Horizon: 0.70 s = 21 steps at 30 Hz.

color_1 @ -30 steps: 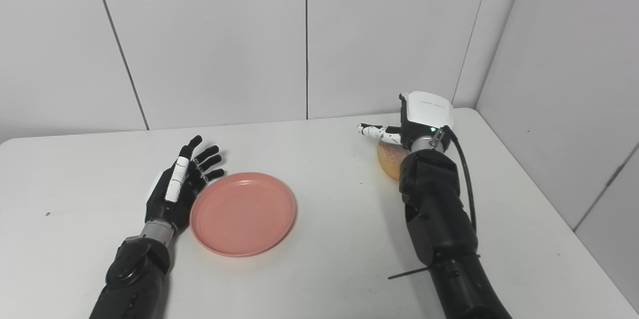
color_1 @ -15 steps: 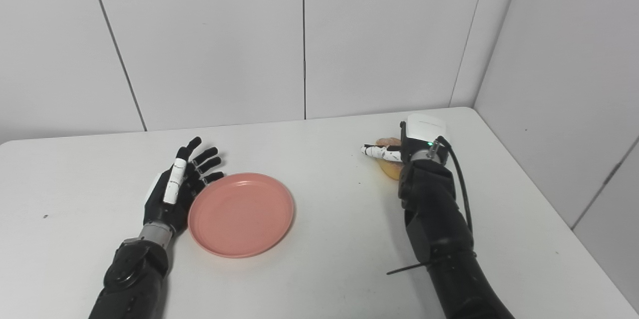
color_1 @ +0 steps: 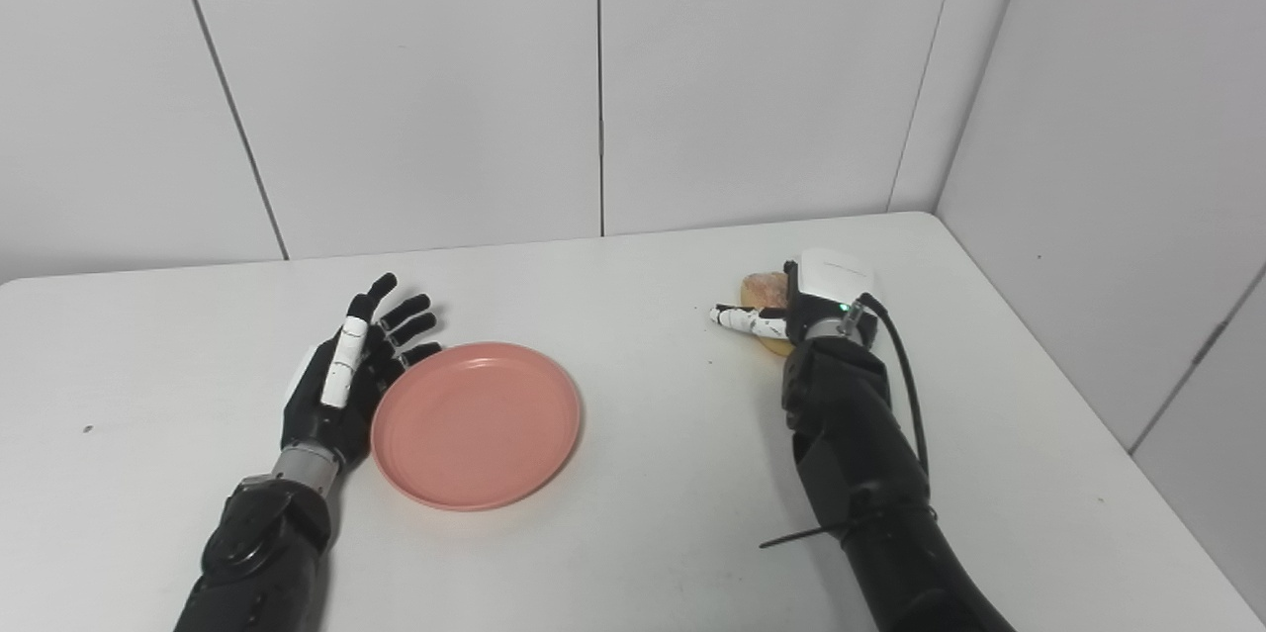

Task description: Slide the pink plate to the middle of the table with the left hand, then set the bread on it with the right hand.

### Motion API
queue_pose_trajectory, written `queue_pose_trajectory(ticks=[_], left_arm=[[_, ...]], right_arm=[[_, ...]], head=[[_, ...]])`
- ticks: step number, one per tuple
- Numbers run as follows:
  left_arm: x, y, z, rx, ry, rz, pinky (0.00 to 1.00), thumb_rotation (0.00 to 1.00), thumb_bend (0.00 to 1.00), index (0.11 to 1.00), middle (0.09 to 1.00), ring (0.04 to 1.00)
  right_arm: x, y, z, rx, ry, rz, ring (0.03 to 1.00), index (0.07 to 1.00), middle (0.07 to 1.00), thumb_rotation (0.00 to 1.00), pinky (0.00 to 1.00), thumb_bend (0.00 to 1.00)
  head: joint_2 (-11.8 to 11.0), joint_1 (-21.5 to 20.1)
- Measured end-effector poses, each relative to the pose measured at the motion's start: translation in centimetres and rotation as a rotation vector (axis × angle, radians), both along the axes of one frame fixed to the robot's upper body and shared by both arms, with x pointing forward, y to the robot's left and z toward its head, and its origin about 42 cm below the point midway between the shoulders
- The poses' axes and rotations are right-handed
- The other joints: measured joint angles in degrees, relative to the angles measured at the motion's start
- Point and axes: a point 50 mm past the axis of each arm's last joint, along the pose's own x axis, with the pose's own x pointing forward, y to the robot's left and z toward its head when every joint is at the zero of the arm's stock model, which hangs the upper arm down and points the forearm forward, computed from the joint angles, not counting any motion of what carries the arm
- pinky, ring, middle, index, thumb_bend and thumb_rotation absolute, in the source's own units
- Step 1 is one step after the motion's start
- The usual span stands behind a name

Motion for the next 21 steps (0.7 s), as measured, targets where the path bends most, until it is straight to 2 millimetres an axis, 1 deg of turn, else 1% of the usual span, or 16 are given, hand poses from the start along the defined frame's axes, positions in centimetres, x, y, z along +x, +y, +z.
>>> queue_pose_trajectory(ticks=[2,3,4,5,6,7,8,9,10,11,12,16,21], left_arm=[[0.0,0.0,0.0,0.001,0.0,0.0,0.69,0.77,0.84,0.92,0.811,0.815],[0.0,0.0,0.0,0.001,-0.001,-0.001,0.7,0.77,0.84,0.921,0.813,0.816],[0.0,0.0,0.0,0.001,-0.001,-0.001,0.69,0.76,0.84,0.915,0.813,0.816],[0.0,0.0,0.0,0.001,-0.001,-0.001,0.69,0.76,0.85,0.912,0.81,0.813],[0.0,0.0,0.0,0.002,-0.001,-0.002,0.69,0.76,0.85,0.911,0.81,0.812],[0.0,0.0,0.0,0.002,-0.001,-0.002,0.69,0.76,0.85,0.911,0.807,0.809],[0.0,0.0,0.0,0.003,-0.001,-0.003,0.68,0.76,0.85,0.911,0.805,0.808],[0.0,0.0,0.0,0.003,-0.001,-0.003,0.68,0.76,0.85,0.912,0.805,0.808],[0.0,0.0,0.0,0.004,-0.001,-0.003,0.68,0.77,0.85,0.913,0.805,0.808],[0.0,0.0,0.0,0.004,-0.001,-0.003,0.67,0.77,0.84,0.915,0.807,0.806],[0.0,0.0,0.0,0.004,-0.001,-0.003,0.67,0.77,0.84,0.915,0.808,0.805],[0.0,-0.2,0.1,0.007,-0.001,-0.007,0.67,0.77,0.84,0.912,0.806,0.803],[-0.1,-0.1,0.1,0.008,-0.002,-0.007,0.67,0.77,0.84,0.917,0.807,0.808]], right_arm=[[0.0,-0.1,-0.2,0.008,-0.024,-0.002,0.581,0.81,0.692,0.74,0.42,0.87],[0.0,-0.1,-0.3,0.011,-0.036,-0.005,0.579,0.803,0.68,0.69,0.42,0.85],[0.0,-0.2,-0.3,0.022,-0.044,-0.007,0.58,0.768,0.667,0.54,0.45,0.77],[0.0,-0.2,-0.4,0.032,-0.05,-0.006,0.557,0.744,0.642,0.42,0.44,0.73],[-0.1,-0.3,-0.4,0.035,-0.055,-0.002,0.552,0.74,0.638,0.4,0.43,0.72],[-0.2,-0.5,-0.5,0.036,-0.063,0.005,0.479,0.718,0.572,0.27,0.37,0.71],[-0.3,-0.6,-0.7,0.04,-0.075,0.009,0.415,0.683,0.526,0.14,0.32,0.64],[-0.3,-0.6,-0.9,0.048,-0.086,0.01,0.362,0.57,0.497,0.06,0.28,0.57],[-0.4,-0.6,-1.0,0.055,-0.096,0.01,0.336,0.531,0.486,0.03,0.26,0.55],[-0.5,-0.6,-1.2,0.064,-0.111,0.009,0.363,0.543,0.46,0.01,0.26,0.52],[-0.5,-0.5,-1.2,0.071,-0.126,0.013,0.371,0.546,0.453,0.0,0.26,0.52],[-0.3,0.4,-1.0,0.063,-0.165,0.053,0.379,0.547,0.446,0.0,0.27,0.51],[-0.3,0.1,-0.9,0.033,-0.163,0.073,0.382,0.54,0.447,0.0,0.27,0.51]], head=[[0.0,0.0],[0.0,0.0],[0.3,0.2],[0.3,0.2],[0.3,0.2],[0.3,0.2],[0.3,0.2],[0.3,0.2],[0.3,0.2],[0.3,0.2],[0.3,0.2],[0.6,0.3],[0.7,0.4]])
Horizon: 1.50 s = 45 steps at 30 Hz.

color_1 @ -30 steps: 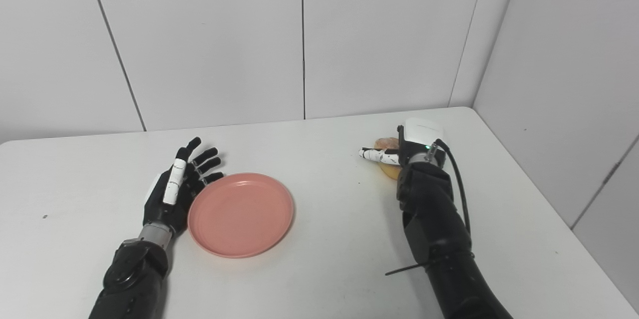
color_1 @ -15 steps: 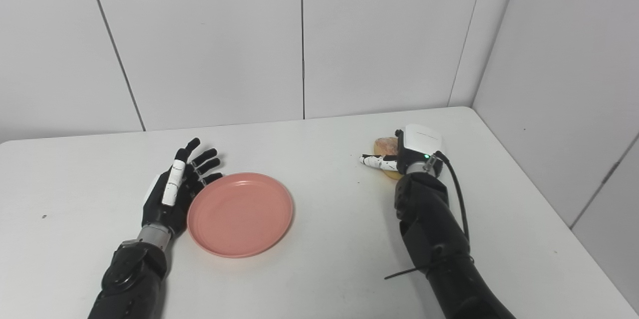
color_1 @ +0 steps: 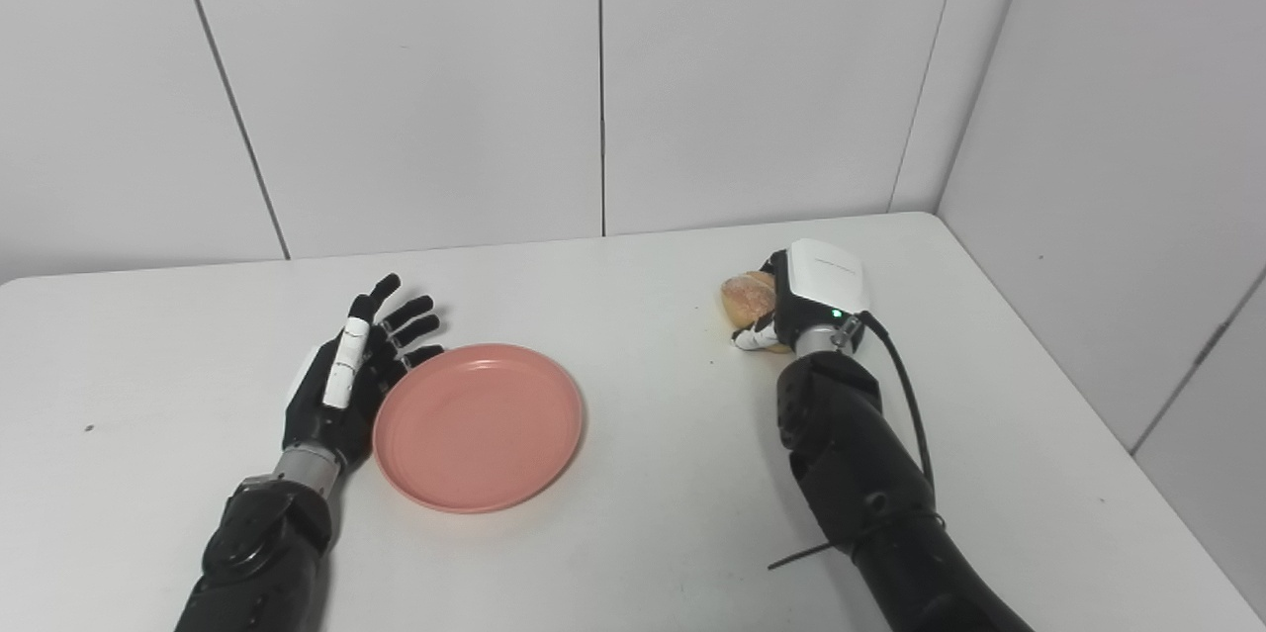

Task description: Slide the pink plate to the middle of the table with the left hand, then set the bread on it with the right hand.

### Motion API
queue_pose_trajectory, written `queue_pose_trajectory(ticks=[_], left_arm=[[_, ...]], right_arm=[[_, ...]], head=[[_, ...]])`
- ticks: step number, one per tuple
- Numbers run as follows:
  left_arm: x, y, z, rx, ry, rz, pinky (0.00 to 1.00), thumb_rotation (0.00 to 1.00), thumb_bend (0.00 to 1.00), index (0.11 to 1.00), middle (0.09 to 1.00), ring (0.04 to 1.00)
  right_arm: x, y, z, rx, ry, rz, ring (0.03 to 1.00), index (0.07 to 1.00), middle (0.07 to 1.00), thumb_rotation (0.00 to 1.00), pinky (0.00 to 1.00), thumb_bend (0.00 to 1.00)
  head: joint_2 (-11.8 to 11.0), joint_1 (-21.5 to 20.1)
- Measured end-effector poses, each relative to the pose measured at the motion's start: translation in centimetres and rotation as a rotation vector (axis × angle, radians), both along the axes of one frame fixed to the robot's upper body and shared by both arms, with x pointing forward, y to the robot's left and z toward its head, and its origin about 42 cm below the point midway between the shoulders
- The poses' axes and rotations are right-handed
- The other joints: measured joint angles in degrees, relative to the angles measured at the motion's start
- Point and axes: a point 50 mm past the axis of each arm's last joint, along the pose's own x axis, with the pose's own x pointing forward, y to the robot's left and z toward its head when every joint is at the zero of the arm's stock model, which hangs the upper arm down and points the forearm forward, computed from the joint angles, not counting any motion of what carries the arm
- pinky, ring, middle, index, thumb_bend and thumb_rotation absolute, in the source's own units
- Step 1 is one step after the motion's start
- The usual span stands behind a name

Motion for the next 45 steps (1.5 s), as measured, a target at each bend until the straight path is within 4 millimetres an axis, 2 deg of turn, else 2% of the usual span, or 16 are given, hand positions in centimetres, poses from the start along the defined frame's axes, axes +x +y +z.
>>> queue_pose_trajectory(ticks=[6,17,20,22,26,32,33,37,42,43,45], left_arm=[[0.0,0.0,0.0,0.001,0.0,-0.001,0.67,0.78,0.83,0.914,0.812,0.812],[-0.3,0.1,0.0,0.001,0.002,0.008,0.68,0.77,0.83,0.905,0.805,0.809],[-0.3,0.1,0.0,-0.001,0.003,0.009,0.69,0.76,0.83,0.904,0.808,0.813],[-0.3,0.0,0.0,-0.002,0.003,0.008,0.69,0.77,0.82,0.911,0.812,0.815],[-0.3,-0.3,0.0,0.002,0.004,0.006,0.67,0.78,0.83,0.913,0.813,0.804],[-0.4,-0.7,0.0,0.007,0.004,0.003,0.67,0.76,0.87,0.906,0.805,0.81],[-0.4,-0.9,0.0,0.005,0.004,0.003,0.67,0.77,0.87,0.908,0.808,0.814],[-0.4,-1.3,-0.1,0.017,0.003,0.0,0.67,0.78,0.88,0.911,0.813,0.816],[-0.4,-1.5,-0.1,0.035,-0.003,0.007,0.68,0.78,0.88,0.915,0.82,0.827],[-0.4,-1.6,-0.1,0.036,-0.003,0.007,0.68,0.78,0.88,0.914,0.813,0.823],[-0.4,-1.6,-0.1,0.034,-0.002,0.013,0.68,0.78,0.88,0.915,0.809,0.82]], right_arm=[[0.0,0.0,0.1,0.004,0.001,0.01,0.388,0.532,0.457,0.0,0.29,0.52],[-1.2,0.4,0.2,0.052,-0.019,0.037,0.386,0.528,0.45,0.0,0.24,0.52],[-1.5,1.0,1.0,0.078,-0.044,0.064,0.38,0.533,0.444,0.0,0.21,0.51],[-1.5,1.3,1.8,0.087,-0.061,0.079,0.413,0.494,0.492,0.0,0.21,0.52],[-1.9,2.2,3.7,0.106,-0.114,0.12,0.416,0.485,0.501,0.0,0.19,0.52],[-2.8,3.6,6.5,0.137,-0.186,0.201,0.407,0.486,0.506,0.0,0.2,0.52],[-2.9,3.8,6.8,0.14,-0.192,0.216,0.313,0.486,0.488,0.0,0.18,0.52],[-3.2,4.3,7.0,0.149,-0.193,0.284,0.215,0.485,0.471,0.0,0.15,0.53],[-3.5,4.9,7.0,0.167,-0.201,0.376,0.239,0.486,0.471,0.0,0.17,0.53],[-3.6,5.1,7.1,0.173,-0.204,0.395,0.295,0.509,0.44,0.0,0.23,0.52],[-3.6,5.5,7.2,0.168,-0.208,0.453,0.33,0.523,0.429,0.0,0.26,0.52]], head=[[0.2,0.2],[0.4,0.7],[0.5,1.4],[0.5,1.7],[0.3,2.3],[0.1,5.8],[0.1,5.8],[-0.3,6.9],[-0.3,8.8],[-0.2,9.1],[-0.1,9.7]])
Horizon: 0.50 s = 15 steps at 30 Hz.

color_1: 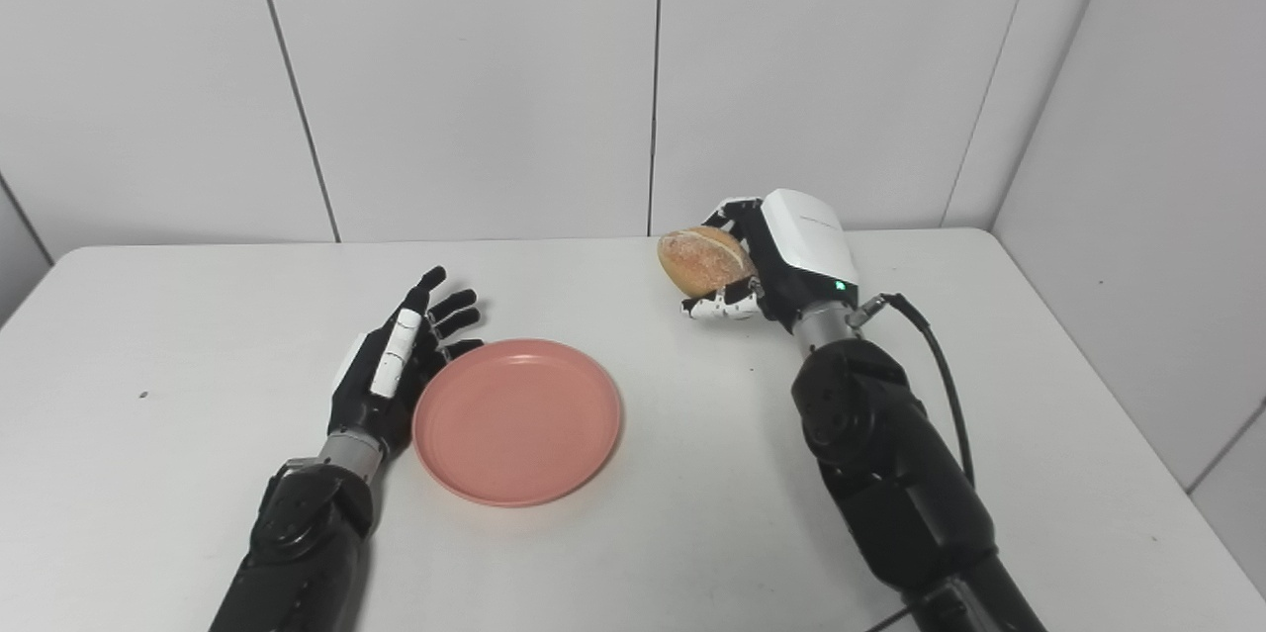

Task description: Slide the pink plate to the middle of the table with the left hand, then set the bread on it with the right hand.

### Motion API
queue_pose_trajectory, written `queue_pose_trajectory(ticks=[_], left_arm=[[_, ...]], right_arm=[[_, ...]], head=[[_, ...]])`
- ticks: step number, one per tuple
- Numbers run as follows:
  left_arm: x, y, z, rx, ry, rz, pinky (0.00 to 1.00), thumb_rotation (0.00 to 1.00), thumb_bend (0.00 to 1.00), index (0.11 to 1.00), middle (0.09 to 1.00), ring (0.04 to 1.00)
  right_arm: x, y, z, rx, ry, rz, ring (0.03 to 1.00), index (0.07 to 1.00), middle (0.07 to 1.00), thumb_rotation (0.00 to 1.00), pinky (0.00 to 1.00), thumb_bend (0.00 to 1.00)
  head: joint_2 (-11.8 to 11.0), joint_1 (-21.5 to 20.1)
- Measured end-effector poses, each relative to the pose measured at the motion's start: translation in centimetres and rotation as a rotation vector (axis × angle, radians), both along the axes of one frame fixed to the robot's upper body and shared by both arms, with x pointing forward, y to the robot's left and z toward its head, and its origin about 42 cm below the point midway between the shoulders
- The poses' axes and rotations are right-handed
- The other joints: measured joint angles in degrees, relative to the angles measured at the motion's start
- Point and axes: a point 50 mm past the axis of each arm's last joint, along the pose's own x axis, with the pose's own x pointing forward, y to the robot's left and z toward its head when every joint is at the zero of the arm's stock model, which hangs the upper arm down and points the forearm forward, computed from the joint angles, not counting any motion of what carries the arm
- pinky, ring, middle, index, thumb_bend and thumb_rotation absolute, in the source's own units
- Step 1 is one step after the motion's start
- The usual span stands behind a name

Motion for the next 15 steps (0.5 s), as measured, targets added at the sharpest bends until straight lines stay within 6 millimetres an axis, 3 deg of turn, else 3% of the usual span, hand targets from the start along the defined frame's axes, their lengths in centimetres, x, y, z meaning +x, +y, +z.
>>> queue_pose_trajectory(ticks=[10,15], left_arm=[[0.0,-0.9,0.0,-0.017,0.005,0.012,0.67,0.76,0.85,0.909,0.798,0.818],[0.1,-1.7,0.0,-0.023,0.011,0.003,0.64,0.78,0.84,0.909,0.808,0.806]], right_arm=[[0.8,2.5,0.7,-0.017,0.055,0.288,0.317,0.489,0.474,0.0,0.27,0.52],[1.0,3.9,1.1,-0.04,0.074,0.379,0.32,0.515,0.446,0.0,0.25,0.52]], head=[[0.7,4.4],[1.1,6.5]])
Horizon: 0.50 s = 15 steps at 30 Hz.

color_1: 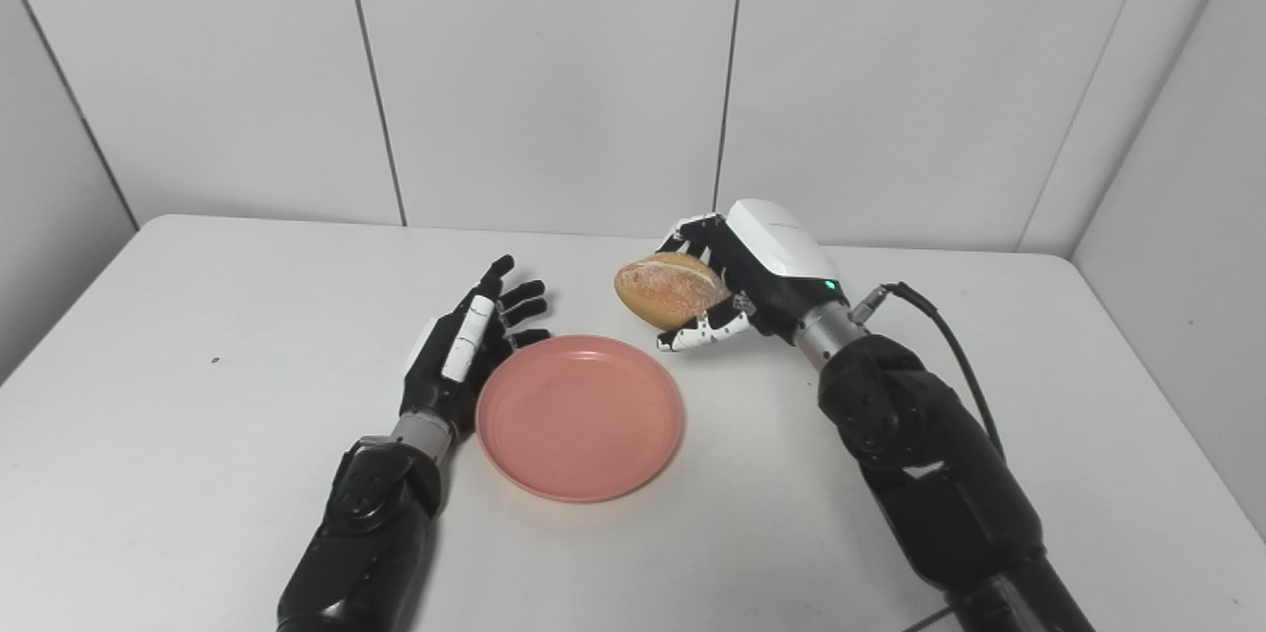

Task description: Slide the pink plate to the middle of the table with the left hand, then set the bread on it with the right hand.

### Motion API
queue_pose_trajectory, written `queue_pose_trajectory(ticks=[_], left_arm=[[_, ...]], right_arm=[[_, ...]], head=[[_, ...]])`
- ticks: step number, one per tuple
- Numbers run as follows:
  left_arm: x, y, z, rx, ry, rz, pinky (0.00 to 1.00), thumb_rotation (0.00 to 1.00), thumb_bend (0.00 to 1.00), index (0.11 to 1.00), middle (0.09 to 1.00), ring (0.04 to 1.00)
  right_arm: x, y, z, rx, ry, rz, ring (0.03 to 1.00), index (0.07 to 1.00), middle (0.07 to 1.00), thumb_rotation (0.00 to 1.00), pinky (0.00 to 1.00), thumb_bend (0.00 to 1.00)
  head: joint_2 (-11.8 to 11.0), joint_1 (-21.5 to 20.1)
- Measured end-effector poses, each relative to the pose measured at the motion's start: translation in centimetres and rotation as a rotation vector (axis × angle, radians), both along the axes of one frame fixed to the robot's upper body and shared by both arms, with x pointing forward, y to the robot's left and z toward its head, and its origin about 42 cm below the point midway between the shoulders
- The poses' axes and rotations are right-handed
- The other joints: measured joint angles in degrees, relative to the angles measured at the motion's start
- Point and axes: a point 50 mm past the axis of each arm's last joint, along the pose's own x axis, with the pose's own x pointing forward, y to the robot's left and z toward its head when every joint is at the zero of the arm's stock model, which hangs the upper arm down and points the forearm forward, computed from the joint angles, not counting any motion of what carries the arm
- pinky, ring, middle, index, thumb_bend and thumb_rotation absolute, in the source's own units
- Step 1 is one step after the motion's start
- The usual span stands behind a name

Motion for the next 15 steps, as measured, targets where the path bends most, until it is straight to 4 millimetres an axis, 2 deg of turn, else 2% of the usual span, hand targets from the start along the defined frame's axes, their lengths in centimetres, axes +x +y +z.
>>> queue_pose_trajectory(ticks=[5,10,14,15], left_arm=[[0.1,-0.4,0.1,0.013,-0.012,0.001,0.64,0.78,0.84,0.895,0.794,0.795],[0.2,-0.8,0.1,0.027,-0.013,0.008,0.62,0.78,0.84,0.899,0.784,0.784],[0.3,-1.1,0.3,0.022,-0.012,0.004,0.61,0.79,0.86,0.914,0.787,0.778],[0.4,-1.2,0.2,0.021,-0.009,0.003,0.61,0.79,0.86,0.913,0.787,0.78]], right_arm=[[0.1,1.0,-0.5,-0.045,0.033,0.072,0.37,0.521,0.438,0.0,0.3,0.52],[0.0,2.1,-0.2,-0.088,0.007,0.127,0.295,0.517,0.408,0.0,0.23,0.52],[0.1,3.0,0.1,-0.09,-0.007,0.155,0.355,0.519,0.431,0.0,0.29,0.52],[0.1,3.1,0.1,-0.09,-0.007,0.158,0.342,0.521,0.425,0.0,0.27,0.52]], head=[[0.4,3.4],[0.9,4.4],[0.9,4.4],[0.9,4.4]])
